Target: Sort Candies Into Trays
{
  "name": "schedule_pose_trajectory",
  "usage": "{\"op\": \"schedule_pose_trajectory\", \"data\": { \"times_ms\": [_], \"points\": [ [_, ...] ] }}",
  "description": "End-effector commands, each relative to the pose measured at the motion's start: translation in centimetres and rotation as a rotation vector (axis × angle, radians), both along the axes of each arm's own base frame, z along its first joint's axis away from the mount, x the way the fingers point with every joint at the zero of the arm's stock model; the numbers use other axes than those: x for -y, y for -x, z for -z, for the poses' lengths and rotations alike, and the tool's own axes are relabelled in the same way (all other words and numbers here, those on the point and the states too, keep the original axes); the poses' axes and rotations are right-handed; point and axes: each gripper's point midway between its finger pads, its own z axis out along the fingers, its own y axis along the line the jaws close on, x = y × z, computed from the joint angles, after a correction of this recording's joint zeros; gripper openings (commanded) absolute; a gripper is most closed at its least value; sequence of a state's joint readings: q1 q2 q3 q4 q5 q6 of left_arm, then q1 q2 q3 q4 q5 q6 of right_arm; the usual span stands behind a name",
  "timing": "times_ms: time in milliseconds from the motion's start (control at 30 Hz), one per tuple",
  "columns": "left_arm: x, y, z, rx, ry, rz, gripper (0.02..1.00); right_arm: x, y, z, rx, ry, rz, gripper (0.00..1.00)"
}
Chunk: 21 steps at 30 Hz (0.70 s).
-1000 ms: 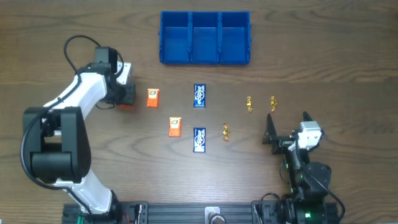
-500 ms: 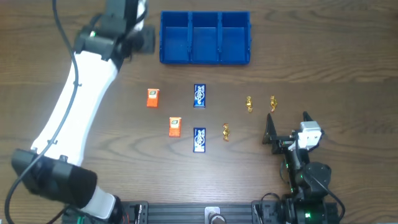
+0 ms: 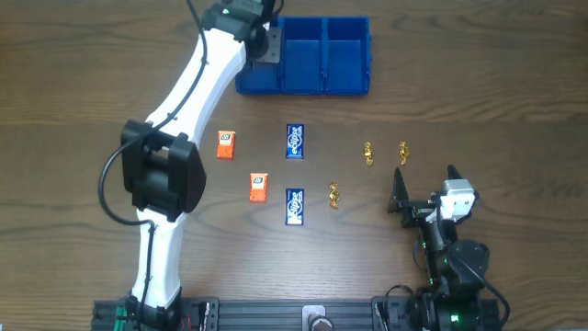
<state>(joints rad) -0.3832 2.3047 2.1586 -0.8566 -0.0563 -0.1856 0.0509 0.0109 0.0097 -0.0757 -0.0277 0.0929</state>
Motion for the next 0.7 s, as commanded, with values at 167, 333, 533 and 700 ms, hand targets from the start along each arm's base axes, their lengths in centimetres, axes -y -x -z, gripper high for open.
{"op": "schedule_pose_trajectory", "data": {
  "times_ms": [167,333,533,700],
  "points": [
    [-0.5,-1.9,-1.4,0.061,0.033,-0.047,0.369,0.1,0.0,0.1,0.000,0.012,0.003,1.000],
    [-0.9,-2.5,-1.7,0.085,0.039,-0.075,0.432,0.1,0.0,0.1,0.000,0.012,0.002,1.000],
    [-1.6,-2.2,-3.4,0.116,0.014,-0.101,0.658,0.1,0.0,0.1,0.000,0.012,0.002,1.000],
    [-1.7,1.5,-9.2,0.227,-0.019,-0.109,0.698,0.1,0.0,0.1,0.000,0.012,0.003,0.998]
  ]
}}
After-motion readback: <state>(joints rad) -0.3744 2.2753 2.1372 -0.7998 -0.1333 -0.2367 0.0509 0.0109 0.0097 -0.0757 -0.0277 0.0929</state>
